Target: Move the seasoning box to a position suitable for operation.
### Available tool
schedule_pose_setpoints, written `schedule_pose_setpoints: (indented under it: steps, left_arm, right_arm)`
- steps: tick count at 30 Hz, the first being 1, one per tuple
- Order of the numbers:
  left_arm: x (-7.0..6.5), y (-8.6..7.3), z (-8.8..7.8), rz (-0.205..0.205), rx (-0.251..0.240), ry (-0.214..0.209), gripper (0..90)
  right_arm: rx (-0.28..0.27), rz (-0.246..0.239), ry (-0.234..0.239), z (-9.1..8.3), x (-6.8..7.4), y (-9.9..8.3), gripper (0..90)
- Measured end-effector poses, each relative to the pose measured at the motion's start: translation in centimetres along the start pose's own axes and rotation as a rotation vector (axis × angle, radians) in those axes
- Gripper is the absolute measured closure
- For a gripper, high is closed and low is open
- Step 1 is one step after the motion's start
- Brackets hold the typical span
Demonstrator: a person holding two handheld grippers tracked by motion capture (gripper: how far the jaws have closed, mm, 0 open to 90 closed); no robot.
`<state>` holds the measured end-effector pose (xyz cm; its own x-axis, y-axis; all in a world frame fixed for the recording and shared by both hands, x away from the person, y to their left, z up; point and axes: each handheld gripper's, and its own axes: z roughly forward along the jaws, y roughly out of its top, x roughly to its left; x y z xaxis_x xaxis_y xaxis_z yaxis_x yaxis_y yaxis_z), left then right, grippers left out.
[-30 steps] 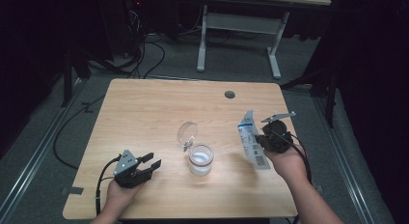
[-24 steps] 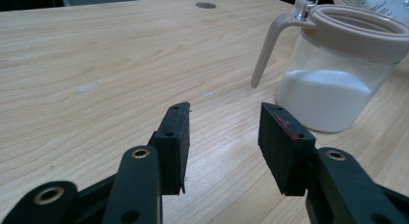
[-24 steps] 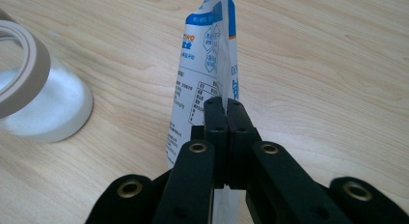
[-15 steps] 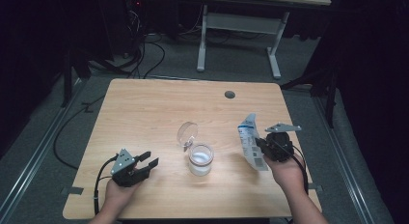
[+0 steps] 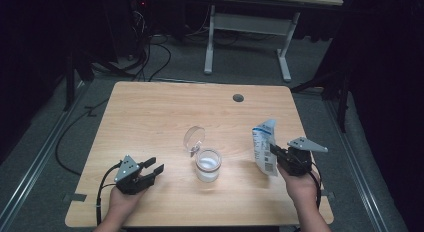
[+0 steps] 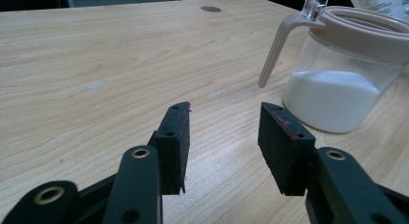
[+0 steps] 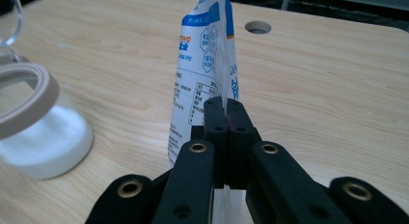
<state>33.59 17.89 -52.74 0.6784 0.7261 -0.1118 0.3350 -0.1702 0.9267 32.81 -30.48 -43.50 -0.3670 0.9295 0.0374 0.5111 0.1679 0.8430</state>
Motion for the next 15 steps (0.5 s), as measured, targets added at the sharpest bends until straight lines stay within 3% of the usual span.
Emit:
schedule_pose_setpoints:
  steps: [4,15]
  left_arm:
    - [0.0,-0.2,0.0,-0.004,-0.006,0.01,54.8]
    - [-0.1,-0.3,0.0,-0.005,-0.007,0.035,53.5]
  right_arm:
    - [-0.061,0.03,0.018,0.0,-0.3,-1.1,90.0]
    - [-0.203,0.054,0.02,0.8,-1.2,-3.4,90.0]
